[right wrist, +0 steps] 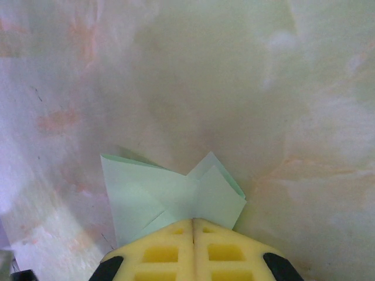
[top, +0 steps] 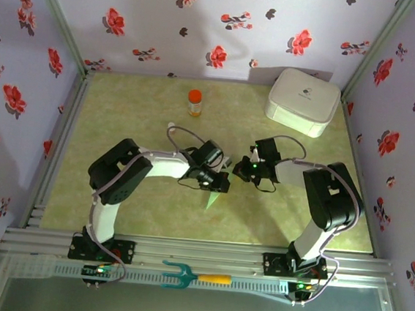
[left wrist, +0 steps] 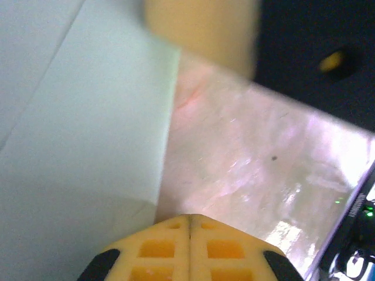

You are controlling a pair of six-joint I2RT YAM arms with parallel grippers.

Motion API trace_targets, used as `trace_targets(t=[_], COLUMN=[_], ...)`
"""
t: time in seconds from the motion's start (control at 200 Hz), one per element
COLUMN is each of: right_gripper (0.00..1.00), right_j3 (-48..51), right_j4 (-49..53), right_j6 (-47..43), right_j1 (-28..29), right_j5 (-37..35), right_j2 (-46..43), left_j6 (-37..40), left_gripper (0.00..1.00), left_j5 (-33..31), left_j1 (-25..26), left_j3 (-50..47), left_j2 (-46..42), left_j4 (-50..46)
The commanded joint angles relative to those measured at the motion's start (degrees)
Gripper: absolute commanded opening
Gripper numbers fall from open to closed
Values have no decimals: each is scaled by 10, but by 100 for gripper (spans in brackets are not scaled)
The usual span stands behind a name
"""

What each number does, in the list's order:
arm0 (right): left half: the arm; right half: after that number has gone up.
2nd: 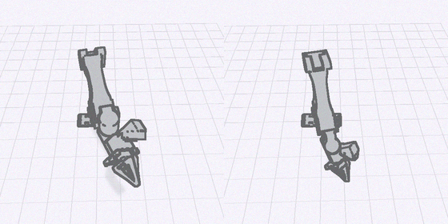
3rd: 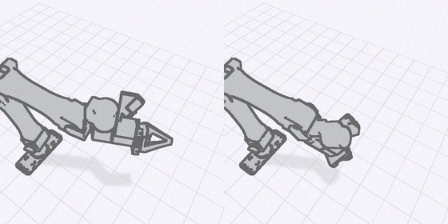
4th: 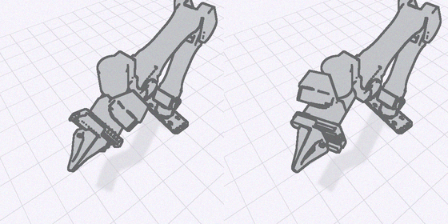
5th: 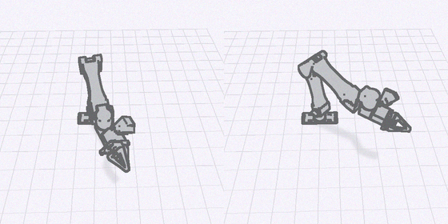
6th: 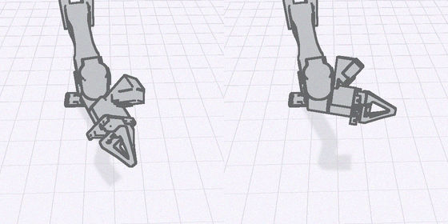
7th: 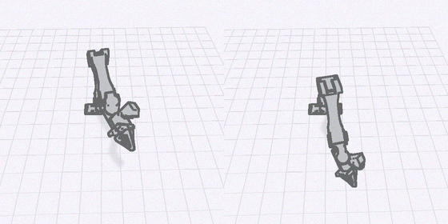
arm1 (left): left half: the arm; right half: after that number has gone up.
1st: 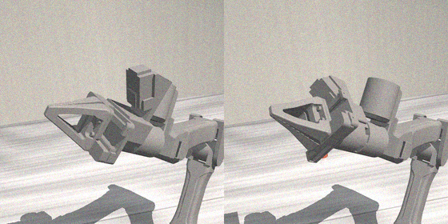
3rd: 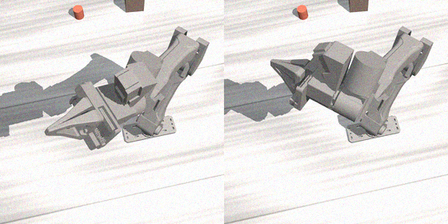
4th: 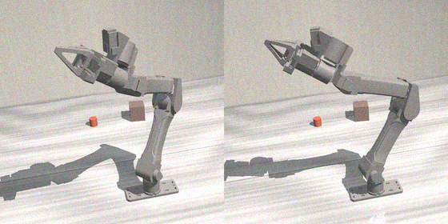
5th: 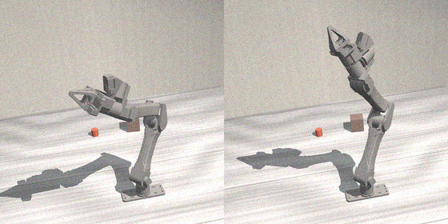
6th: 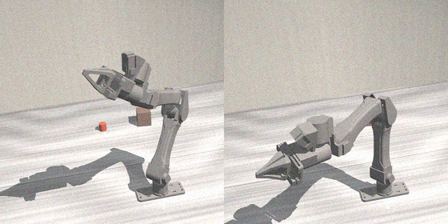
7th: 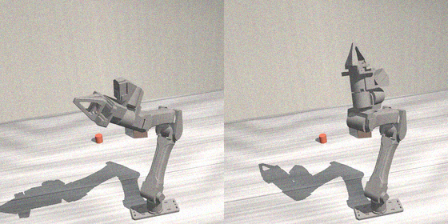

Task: Fold a paper plane with a square sheet of paper (pick it up from the middle)
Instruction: Fold the wing for the fifth time at the center of the table.

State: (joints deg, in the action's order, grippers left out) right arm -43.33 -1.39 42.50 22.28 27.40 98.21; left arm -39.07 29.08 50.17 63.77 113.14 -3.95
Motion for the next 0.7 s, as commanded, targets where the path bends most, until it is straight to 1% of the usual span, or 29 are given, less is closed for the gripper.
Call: trace_targets(t=[0.0,0.12,0.365,0.545,0.695], right_gripper=[0,0,0,0,0], right_j3=[19,18,18,18,21], right_j4=[39,41,39,41,39], right_j6=[0,-2,-2,-3,-1], right_j1=[-3,-3,-3,-3,-3], right_j5=[-49,-51,-50,-49,-48], right_j2=[15,16,18,15,10], left_j6=[-4,-5,-10,5,12], left_gripper=[5,7,10,10,5], left_j5=[-16,-16,-21,-34,-52], left_j1=[9,17,18,25,28], left_j3=[-18,-43,-92,-124,-152], left_j2=[-1,-21,-67,-104,-148], left_j4=[-33,-32,-37,-79,-90])
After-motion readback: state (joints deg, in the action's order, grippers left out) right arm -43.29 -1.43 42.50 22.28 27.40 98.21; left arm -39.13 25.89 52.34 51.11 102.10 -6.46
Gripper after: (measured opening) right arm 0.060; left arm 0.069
